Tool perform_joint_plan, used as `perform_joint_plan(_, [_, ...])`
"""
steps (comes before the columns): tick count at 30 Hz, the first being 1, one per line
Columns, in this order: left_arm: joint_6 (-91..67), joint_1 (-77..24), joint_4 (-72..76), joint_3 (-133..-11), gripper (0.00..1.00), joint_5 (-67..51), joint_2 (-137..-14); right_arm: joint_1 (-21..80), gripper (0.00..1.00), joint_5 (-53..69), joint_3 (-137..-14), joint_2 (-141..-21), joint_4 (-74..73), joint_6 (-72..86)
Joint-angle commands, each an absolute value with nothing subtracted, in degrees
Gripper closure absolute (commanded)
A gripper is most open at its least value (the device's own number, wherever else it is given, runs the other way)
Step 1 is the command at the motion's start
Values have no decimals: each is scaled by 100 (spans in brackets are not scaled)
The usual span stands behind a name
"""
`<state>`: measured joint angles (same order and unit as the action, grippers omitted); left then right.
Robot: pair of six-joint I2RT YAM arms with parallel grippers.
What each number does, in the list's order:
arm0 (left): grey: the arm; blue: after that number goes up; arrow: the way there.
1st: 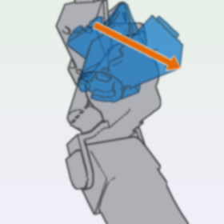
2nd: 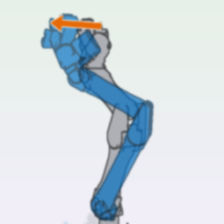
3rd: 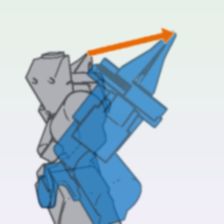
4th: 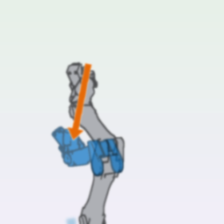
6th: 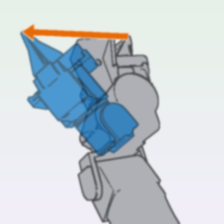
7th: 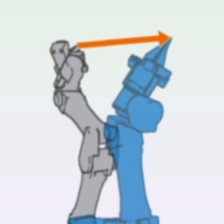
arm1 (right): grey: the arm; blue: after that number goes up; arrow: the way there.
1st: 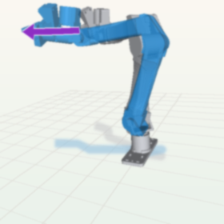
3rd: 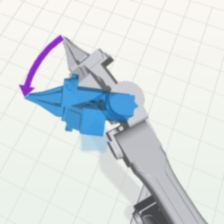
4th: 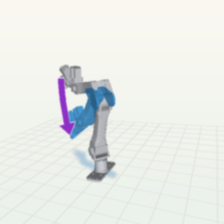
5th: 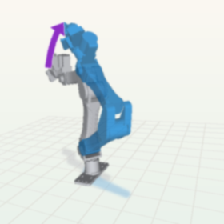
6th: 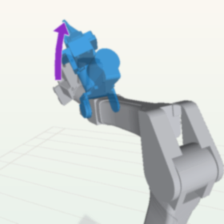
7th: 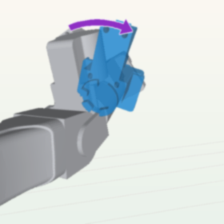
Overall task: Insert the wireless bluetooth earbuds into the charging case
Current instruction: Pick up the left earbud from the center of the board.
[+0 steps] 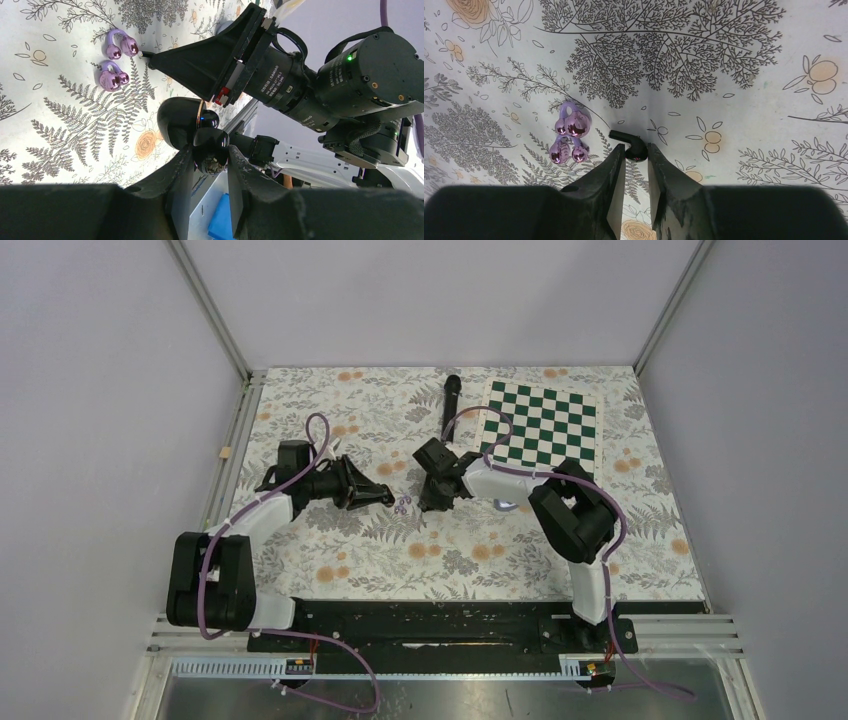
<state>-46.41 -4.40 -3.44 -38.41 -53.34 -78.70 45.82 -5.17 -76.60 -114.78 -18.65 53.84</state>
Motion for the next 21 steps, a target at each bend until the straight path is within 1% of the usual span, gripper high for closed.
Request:
perform_joint_plan(1, [-4641,-413,-114,-3814,100,-5493,-7664,4650,75,-859,-7833,-11570,-2173,5260])
perform_joint_plan(5, [-4624,-414,-109,-3763,100,-5508,-7693,4650,74,-955,-7869,-11545,-2221,5174])
perform_joint_plan(7, [-4623,-412,-114,-3763,100,-5506,-7695,4651,71,-945,-7896,-11564,-2228,5159])
perform_joint_plan(15, [-4624,-413,-114,-3792,100,-5516,-7674,4667,66,-847,-8003,-11710,-2258,5135])
perform_joint_plan(18, [-4619,-413,-114,-3785,100,-5525,-7679,4667,70,-864,-7966,-11698,-2255,5129])
perform_joint_plan(19, [-4610,-411,-114,-3780,100,-5525,-7688,4667,73,-879,-7945,-11687,-2247,5130])
perform_joint_plan(21, [-4606,-413,-114,-3775,100,-5528,-7691,4665,77,-911,-7908,-11653,-2215,5097])
